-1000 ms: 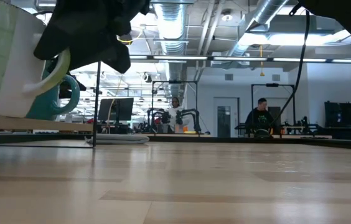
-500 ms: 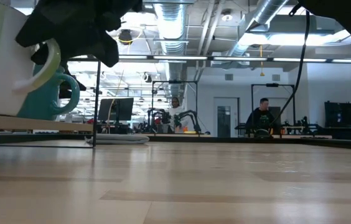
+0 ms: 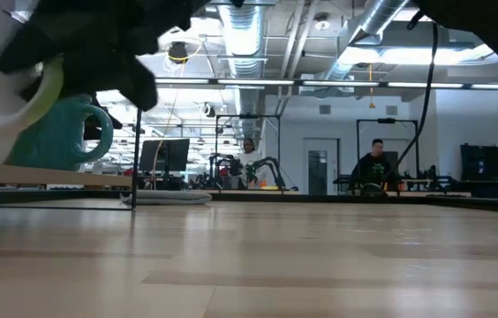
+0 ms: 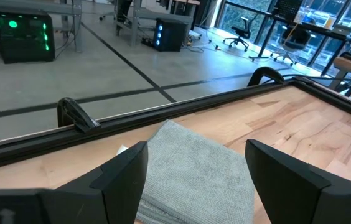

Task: Stack small to large cups/mugs on shelf
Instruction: Put the green mug on the shelf

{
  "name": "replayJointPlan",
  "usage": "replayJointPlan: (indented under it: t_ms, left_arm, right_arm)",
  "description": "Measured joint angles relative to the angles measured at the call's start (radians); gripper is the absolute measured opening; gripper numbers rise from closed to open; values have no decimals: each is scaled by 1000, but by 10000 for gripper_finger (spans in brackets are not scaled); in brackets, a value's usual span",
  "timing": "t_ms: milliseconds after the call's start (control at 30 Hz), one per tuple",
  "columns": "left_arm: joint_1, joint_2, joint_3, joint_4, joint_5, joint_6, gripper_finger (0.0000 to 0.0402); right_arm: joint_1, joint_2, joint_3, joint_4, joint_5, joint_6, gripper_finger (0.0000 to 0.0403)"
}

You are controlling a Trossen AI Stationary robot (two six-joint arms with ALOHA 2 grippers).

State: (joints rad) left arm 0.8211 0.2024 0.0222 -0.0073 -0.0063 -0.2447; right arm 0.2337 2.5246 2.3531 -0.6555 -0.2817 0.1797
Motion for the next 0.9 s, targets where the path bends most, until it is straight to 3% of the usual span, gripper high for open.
replayJointPlan:
  t_ms: [900]
  left_arm:
    - [0, 0, 0, -2, 0, 24, 261]
  right_arm:
    - [-26, 13, 2, -6, -50, -6, 180]
